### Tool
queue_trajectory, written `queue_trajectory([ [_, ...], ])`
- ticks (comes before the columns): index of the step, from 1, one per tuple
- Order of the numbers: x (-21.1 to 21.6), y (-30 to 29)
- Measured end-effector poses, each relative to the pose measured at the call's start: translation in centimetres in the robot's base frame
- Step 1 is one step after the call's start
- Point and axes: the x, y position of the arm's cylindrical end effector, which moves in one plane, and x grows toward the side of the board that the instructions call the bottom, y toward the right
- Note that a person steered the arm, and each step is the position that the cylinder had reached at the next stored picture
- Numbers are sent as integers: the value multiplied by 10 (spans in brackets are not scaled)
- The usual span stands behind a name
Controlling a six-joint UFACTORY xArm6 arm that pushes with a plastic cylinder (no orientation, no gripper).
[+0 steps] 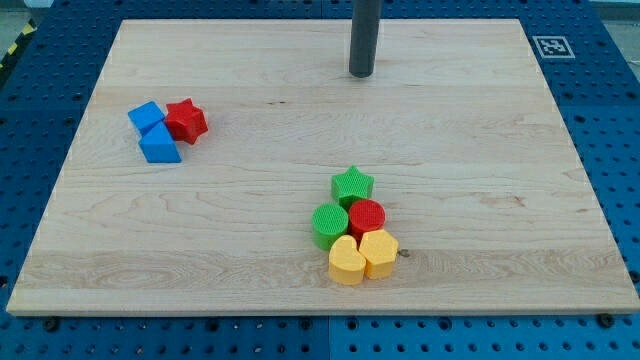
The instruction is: Separate the yellow hexagon and yellow heart from the group of blocks
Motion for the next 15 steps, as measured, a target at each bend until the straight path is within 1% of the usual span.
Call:
queue_trajectory([
  [1, 0, 0],
  [2, 23, -4],
  [3, 63, -6],
  [4, 88, 24],
  [5, 109, 3],
  [7, 140, -78],
  [8, 170, -98],
  [9, 213, -109],
  [11, 302, -110],
  [12, 312, -85],
  [13, 303, -52],
  [14, 283, -51],
  [15, 272, -39],
])
